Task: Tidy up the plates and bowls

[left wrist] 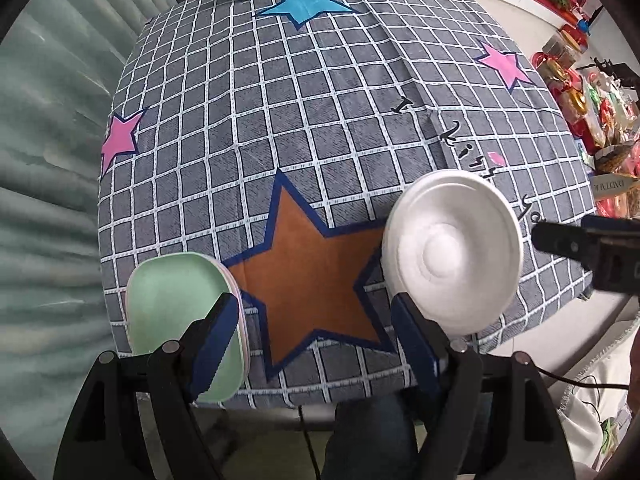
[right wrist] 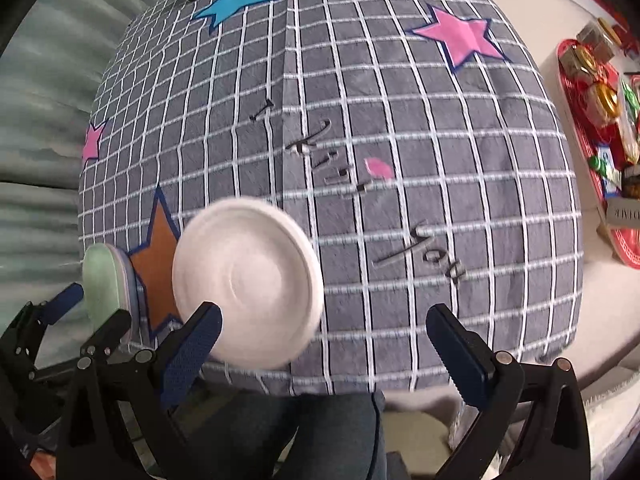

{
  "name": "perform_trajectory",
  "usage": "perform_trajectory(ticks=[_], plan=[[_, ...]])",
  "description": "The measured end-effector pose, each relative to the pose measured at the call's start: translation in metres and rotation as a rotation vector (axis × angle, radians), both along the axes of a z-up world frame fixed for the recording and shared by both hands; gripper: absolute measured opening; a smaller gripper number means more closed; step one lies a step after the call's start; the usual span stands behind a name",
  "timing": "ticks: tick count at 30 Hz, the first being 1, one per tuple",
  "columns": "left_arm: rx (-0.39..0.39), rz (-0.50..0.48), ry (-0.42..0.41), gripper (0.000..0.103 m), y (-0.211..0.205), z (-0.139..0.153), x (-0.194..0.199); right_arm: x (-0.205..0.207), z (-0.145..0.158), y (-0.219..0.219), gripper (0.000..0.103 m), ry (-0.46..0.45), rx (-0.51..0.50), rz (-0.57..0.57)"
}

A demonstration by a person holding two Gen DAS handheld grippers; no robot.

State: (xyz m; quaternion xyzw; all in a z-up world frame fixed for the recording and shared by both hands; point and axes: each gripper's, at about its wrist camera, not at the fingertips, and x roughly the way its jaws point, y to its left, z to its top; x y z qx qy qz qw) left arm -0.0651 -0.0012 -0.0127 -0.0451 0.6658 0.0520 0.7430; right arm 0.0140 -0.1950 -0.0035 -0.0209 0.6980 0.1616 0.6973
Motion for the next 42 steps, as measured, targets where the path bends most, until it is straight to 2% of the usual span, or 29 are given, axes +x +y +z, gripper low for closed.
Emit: perform_trajectory(ticks=[4,10,14,18,23,28,34,39,42], plan=[[-0.007,-0.006,0.039,0.081,0.000,-0.008,0.001,0.000,-0.002,-0.001,0.103,0.009,-0.005,-0.025],[-0.014,-0.036,-0.025,0.081,-0.007,0.004,0.014,0.005,0.009,-0.013,0.103,-0.010,-0.026,-0.040],[-0.025,-0.028,0.019,0.081,-0.016,-0.008,0.017,0.008,0.005,-0.020,0.103,-0.007,-0.039,-0.065],[0.002,-0.071,0.006,0.081,-0.018,0.004,0.017,0.007,0.007,-0.029,0.103,0.020,-0.025,-0.098],[0.008,-0.021,-0.015,0.081,-0.013,-0.006,0.025,0.014,0.004,-0.027,0.103,-0.017,-0.027,-0.086],[0.010,-0.019,0.011,0.081,-0.021,-0.004,0.019,0.007,-0.003,-0.032,0.103,0.022,-0.030,-0.067],[0.006,0.003,0.014,0.081,-0.031,0.014,0.023,0.010,0.016,-0.045,0.103,0.025,-0.047,-0.031],[-0.013,0.086,0.035,0.081,-0.045,0.007,0.027,0.023,0.008,-0.053,0.103,0.049,-0.068,0.052],[0.006,0.125,0.052,0.081,-0.060,0.003,0.027,0.032,0.003,-0.057,0.103,0.063,-0.065,0.123]])
